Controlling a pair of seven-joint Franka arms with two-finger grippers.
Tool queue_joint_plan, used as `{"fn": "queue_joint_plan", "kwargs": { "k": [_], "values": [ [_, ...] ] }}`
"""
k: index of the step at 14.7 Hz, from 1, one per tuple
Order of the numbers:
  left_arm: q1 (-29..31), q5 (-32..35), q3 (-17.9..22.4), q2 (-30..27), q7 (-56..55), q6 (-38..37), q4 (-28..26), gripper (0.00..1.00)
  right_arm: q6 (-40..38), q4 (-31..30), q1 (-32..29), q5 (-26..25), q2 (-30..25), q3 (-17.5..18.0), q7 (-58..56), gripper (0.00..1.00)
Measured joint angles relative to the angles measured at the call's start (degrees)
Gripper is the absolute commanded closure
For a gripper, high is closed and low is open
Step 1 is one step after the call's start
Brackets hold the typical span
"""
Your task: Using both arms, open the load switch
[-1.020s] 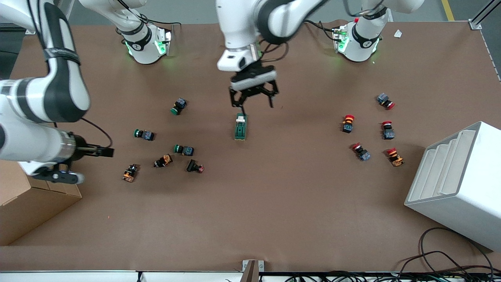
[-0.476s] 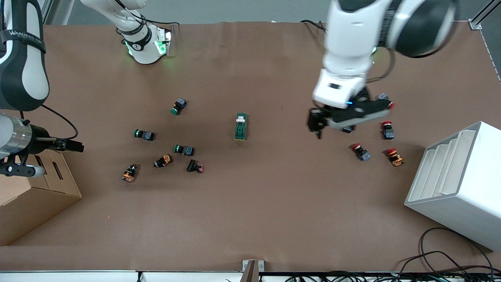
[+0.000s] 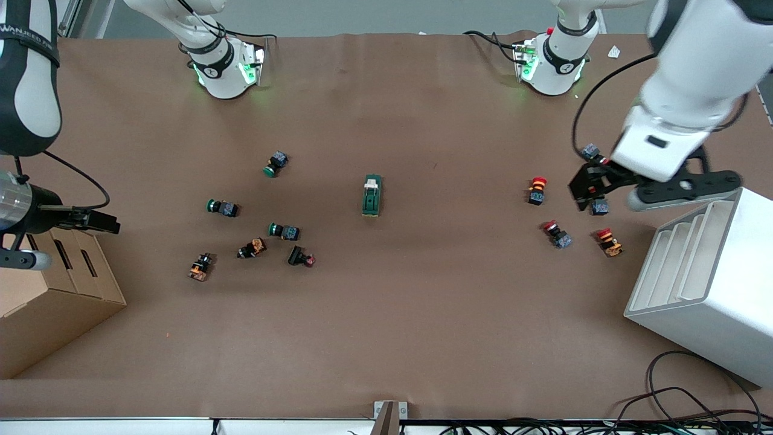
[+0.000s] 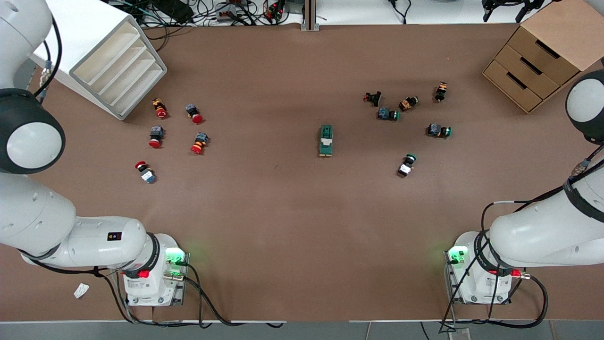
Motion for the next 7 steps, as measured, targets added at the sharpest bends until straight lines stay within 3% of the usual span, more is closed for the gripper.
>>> {"fn": "queue_joint_plan", "kwargs": {
  "k": [7],
  "values": [
    [0.0,-8.5,9.4,-6.6,13.6,-3.4,-5.2,0.00,-8.3,4.5,0.7,0.0,0.0,0.5,0.0,0.00]
  ]
}}
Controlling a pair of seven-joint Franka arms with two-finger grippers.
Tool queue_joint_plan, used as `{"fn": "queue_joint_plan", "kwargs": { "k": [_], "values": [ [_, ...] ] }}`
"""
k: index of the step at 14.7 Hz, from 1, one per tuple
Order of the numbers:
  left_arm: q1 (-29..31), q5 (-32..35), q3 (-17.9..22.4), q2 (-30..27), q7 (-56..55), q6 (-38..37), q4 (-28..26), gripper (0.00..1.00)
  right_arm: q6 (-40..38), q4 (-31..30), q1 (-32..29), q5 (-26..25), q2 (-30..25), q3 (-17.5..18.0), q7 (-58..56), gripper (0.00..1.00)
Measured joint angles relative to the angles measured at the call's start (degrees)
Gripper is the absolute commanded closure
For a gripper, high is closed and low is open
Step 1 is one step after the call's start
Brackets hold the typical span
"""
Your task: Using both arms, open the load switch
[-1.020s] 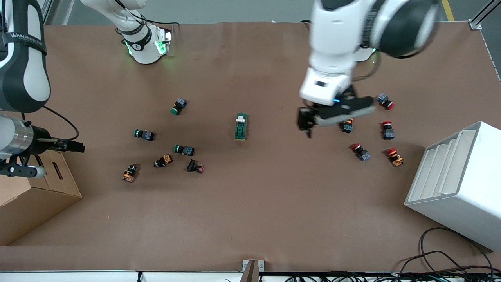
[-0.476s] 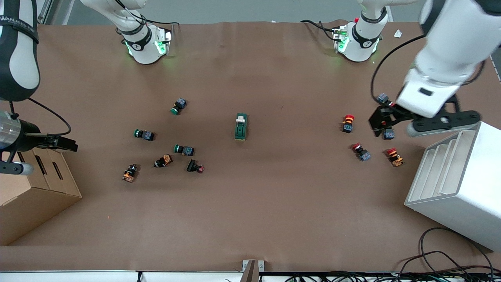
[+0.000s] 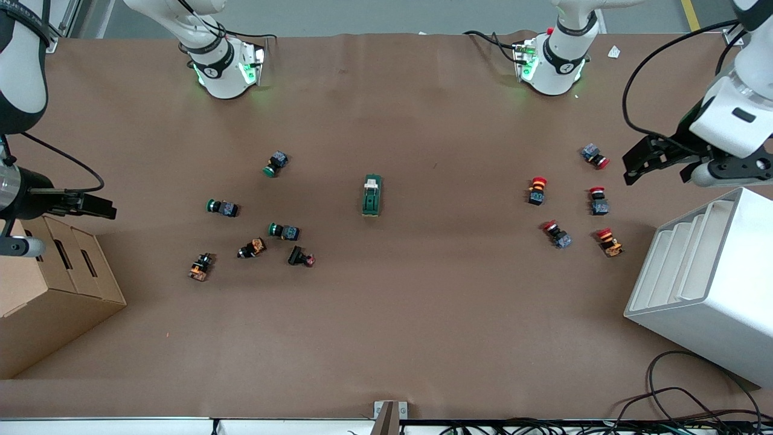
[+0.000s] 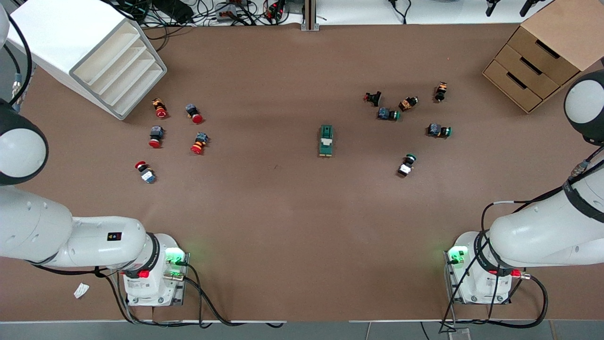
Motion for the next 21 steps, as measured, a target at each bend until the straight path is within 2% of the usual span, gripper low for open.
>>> {"fn": "queue_joint_plan", "kwargs": {
  "k": [9,15,21],
  "values": [
    [0.0,-1.1,4.7,-5.2,10.4,-1.7,-5.9,0.00,-1.1,-1.4,0.1,0.0,-2.8,-0.1,-0.2,0.00],
    [0.0,-1.2,4.9,-5.9,10.9,-1.7,-7.2,0.00,-1.1,-2.0,1.3,0.0,-4.9,-4.0,-2.8,0.00],
    [-0.1,-1.2,4.8,-7.1,10.9,-1.7,-8.3,0.00,-1.4,-7.8,1.1,0.0,-14.0,-4.8,-3.0,0.00]
  ]
}}
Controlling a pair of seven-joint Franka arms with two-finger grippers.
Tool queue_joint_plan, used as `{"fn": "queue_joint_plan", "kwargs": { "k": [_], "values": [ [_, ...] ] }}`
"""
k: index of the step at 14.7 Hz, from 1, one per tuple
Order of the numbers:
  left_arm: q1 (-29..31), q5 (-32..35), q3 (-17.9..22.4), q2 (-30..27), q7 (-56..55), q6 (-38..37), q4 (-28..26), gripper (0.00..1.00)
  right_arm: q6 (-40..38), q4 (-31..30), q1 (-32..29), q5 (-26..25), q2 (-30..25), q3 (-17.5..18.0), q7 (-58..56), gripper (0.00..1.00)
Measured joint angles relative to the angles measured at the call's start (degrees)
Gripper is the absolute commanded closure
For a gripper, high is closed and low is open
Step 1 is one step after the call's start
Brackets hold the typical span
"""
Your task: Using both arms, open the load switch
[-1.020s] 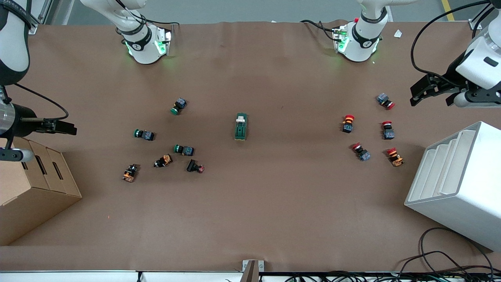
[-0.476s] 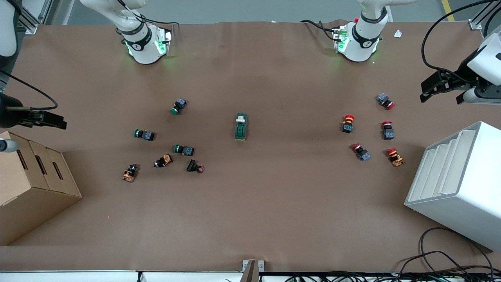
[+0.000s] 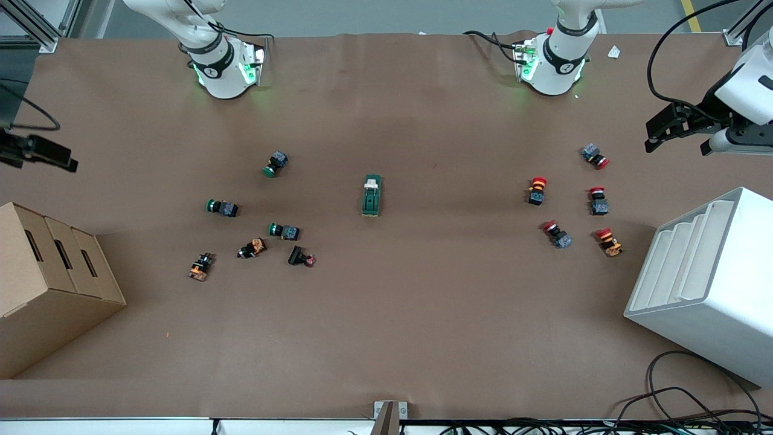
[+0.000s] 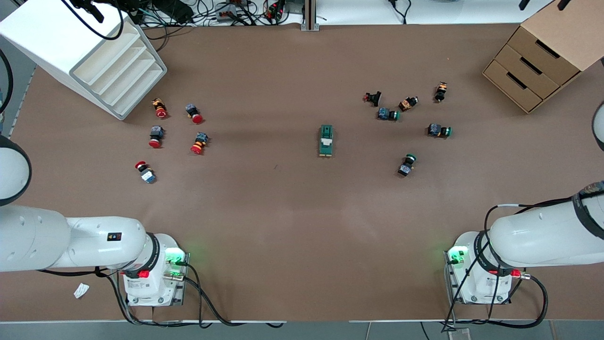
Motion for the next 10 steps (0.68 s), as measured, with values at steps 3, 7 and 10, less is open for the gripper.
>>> {"fn": "queue_joint_plan", "kwargs": {
  "k": [3,7,10],
  "values": [
    [0.0,0.0,0.0,0.0,0.0,0.2,-0.1,0.00,0.0,-1.1,0.0,0.0,-3.3,0.1,0.0,0.00],
    [0.0,0.0,0.1,0.0,0.1,0.3,0.1,0.00,-0.4,-1.6,0.0,0.0,-3.9,0.3,-0.1,0.00],
    [0.0,0.0,0.1,0.0,0.1,0.3,0.1,0.00,-1.9,-2.2,0.0,0.0,-4.1,0.3,-1.9,0.00]
  ]
}}
